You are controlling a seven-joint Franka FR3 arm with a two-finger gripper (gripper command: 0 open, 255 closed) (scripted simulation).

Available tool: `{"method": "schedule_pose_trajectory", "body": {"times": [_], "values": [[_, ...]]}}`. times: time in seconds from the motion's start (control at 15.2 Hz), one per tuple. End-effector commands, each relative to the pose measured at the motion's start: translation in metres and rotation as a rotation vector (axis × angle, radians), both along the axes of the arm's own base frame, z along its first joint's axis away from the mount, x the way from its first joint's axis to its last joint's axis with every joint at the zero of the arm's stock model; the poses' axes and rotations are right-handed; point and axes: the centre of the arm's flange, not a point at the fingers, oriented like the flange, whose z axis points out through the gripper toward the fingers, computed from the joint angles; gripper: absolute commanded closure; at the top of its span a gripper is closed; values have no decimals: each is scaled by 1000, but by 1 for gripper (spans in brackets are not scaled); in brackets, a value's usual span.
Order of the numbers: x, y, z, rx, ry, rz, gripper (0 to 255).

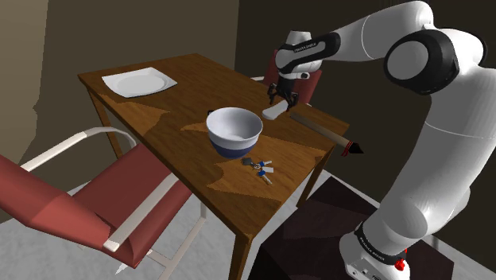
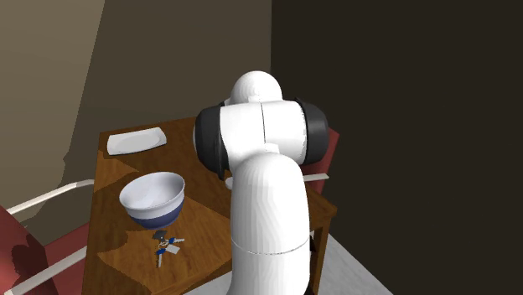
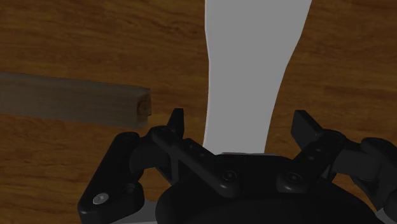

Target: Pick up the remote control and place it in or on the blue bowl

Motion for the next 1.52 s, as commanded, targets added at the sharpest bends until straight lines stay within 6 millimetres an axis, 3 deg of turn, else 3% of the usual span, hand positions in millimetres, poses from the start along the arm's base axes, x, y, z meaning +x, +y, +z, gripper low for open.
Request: {"method": "schedule_pose_trajectory", "body": {"times": [0.0, 0.4, 0.46, 1.06, 1.45], "values": [[1, 0, -2, 0, -1, 0, 0], [1, 0, -2, 0, 0, 0, 0], [1, 0, -2, 0, 0, 0, 255], [1, 0, -2, 0, -1, 0, 255], [1, 0, 30, 0, -1, 0, 255]]}}
